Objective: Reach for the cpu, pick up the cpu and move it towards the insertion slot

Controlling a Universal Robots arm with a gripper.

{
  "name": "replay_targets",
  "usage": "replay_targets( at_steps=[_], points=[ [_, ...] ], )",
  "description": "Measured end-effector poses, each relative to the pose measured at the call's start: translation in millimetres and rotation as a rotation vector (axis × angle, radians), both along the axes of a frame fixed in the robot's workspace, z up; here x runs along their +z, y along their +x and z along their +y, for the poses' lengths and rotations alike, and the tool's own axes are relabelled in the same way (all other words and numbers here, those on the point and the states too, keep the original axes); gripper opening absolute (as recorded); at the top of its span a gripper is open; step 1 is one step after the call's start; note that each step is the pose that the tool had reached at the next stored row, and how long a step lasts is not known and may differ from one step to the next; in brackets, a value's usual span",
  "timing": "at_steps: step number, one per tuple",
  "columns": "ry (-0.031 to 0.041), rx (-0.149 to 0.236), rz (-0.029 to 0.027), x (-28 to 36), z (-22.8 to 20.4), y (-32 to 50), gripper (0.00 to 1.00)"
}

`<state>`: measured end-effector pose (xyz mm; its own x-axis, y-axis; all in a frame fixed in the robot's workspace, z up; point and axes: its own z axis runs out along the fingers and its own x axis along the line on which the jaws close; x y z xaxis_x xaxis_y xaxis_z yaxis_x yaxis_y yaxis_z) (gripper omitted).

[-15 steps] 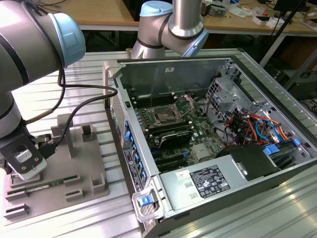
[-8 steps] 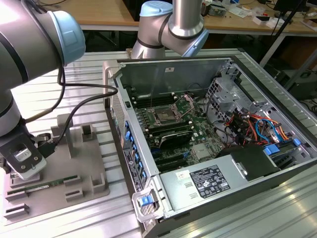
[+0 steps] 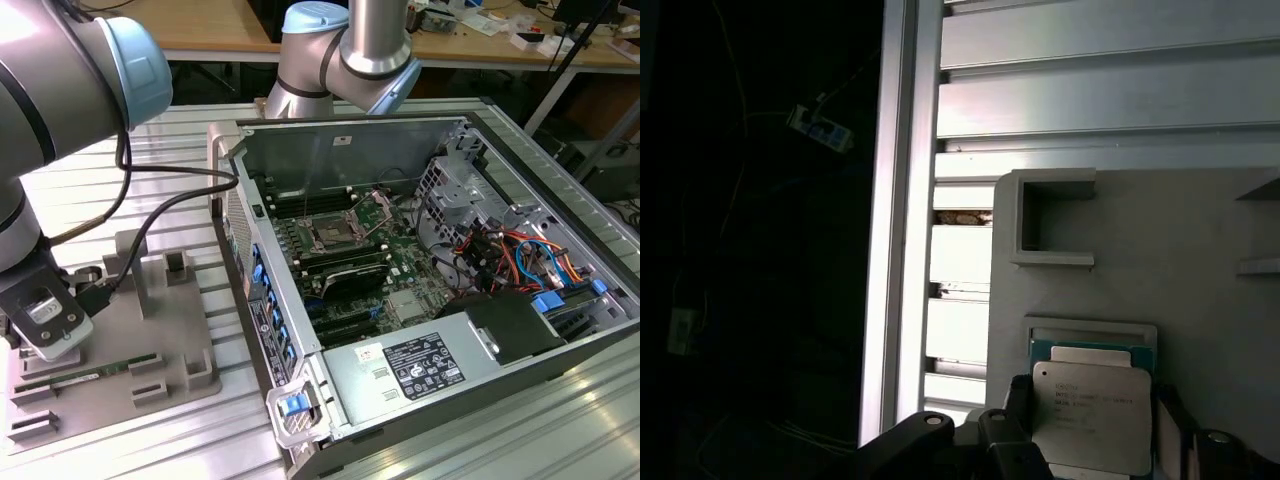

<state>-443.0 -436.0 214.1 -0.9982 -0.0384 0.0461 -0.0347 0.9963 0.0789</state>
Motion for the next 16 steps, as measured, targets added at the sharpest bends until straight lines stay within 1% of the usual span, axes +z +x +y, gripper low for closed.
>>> replay_targets(
  at_steps=[8, 15, 16],
  points=[
    [0.0004, 0.0, 0.0001, 2.3, 0.0, 0.0, 0.55],
    [0.0011, 0.0, 0.0002, 2.6, 0.0, 0.0, 0.55],
    [0.0013, 0.0, 0.0004, 3.7, 0.0, 0.0, 0.55]
  ],
)
